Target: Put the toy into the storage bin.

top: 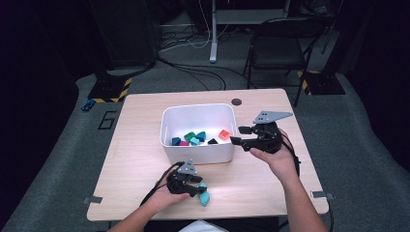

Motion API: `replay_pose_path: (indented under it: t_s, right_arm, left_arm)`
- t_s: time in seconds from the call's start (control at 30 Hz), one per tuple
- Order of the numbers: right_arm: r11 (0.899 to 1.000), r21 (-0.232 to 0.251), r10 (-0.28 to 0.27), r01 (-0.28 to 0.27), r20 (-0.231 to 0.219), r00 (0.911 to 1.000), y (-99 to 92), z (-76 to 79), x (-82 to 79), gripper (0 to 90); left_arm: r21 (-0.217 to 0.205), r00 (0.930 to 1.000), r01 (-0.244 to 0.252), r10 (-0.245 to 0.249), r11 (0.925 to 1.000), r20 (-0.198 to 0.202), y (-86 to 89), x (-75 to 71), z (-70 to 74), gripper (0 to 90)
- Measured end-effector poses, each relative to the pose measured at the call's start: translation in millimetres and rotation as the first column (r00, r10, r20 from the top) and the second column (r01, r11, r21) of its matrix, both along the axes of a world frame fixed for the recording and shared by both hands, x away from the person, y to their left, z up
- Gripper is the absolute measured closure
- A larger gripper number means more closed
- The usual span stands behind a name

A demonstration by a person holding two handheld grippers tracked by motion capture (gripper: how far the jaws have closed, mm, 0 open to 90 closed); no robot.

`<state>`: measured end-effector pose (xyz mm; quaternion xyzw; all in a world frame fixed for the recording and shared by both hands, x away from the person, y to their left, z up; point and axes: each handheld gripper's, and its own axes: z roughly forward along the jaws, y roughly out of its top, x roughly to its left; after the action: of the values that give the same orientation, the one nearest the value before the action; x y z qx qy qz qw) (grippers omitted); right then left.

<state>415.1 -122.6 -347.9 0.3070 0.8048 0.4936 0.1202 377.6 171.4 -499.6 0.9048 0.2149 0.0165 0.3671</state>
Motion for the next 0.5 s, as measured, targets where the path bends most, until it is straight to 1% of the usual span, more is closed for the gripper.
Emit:
replay_pose_path:
  t_s: [0.1, 0.17, 0.2, 0.23, 0.3, 0.37, 0.5]
  right_arm:
    - [1.000, 0.001, -0.001, 0.001, -0.001, 1.0000, -0.3, 0.1, 0.0, 45.6]
    - [1.000, 0.001, -0.001, 0.001, 0.000, 1.0000, -0.3, 0.1, 0.0, 45.7]
    - [1.000, 0.001, -0.001, 0.001, 0.000, 1.0000, -0.3, 0.2, -0.1, 45.7]
    - [1.000, 0.001, 0.000, 0.000, 0.001, 1.0000, -0.2, 0.2, -0.1, 45.7]
    - [1.000, 0.000, 0.000, 0.000, 0.000, 1.0000, 0.0, 0.0, 0.0, 45.6]
    - [1.000, -0.001, 0.001, -0.001, -0.001, 1.0000, 0.2, -0.3, 0.1, 45.7]
    - [1.000, -0.002, 0.002, -0.002, 0.000, 1.0000, 0.5, -0.4, 0.1, 45.6]
  left_arm:
    - [0.010, 1.0000, 0.000, 0.000, 0.9999, -0.009, -0.8, 0.0, -4.7, 56.6]
    - [-0.005, 0.9997, -0.002, 0.002, 1.0000, -0.024, -0.7, 0.4, -6.6, 58.5]
    - [-0.004, 0.9998, -0.003, 0.003, 1.0000, -0.021, -0.7, 0.5, -6.5, 58.9]
    - [0.006, 0.9999, -0.002, 0.002, 1.0000, -0.010, -1.2, 0.3, -6.8, 60.7]
    - [0.028, 0.9999, 0.007, -0.007, 0.9996, -0.012, -1.7, 0.3, -7.9, 63.6]
    - [0.026, 1.0000, 0.002, -0.002, 0.9997, -0.008, -2.4, 0.1, -9.6, 64.1]
    - [0.023, 0.9999, -0.003, 0.003, 0.9997, -0.013, -1.7, 1.6, -9.3, 66.5]
